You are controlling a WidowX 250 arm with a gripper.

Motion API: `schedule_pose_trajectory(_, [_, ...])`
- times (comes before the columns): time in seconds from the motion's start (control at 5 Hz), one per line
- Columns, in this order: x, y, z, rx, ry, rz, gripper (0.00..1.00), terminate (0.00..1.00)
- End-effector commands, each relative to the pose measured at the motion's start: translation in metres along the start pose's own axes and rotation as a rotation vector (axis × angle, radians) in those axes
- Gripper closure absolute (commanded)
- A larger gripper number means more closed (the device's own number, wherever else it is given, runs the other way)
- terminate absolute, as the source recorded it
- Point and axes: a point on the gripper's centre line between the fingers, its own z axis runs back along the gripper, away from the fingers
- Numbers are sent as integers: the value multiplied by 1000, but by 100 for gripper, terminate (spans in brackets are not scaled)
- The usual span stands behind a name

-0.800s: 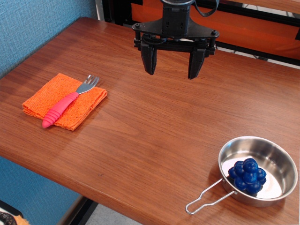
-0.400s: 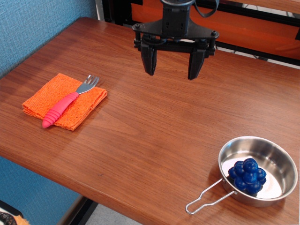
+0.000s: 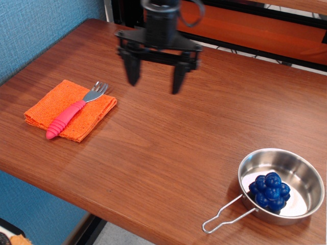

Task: Take the fork from the orange cloth and place it in between cloth and vessel.

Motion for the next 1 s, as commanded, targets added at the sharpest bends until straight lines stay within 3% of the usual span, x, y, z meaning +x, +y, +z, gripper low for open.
schedule_pose_trajectory(0.0, [6, 75, -11, 6, -12, -79, 0, 0])
schedule_pose_trajectory(0.4, [3, 100, -41, 22, 23, -183, 0, 0])
schedule_pose_trajectory(0.8, [0, 122, -65, 21, 58, -175, 0, 0])
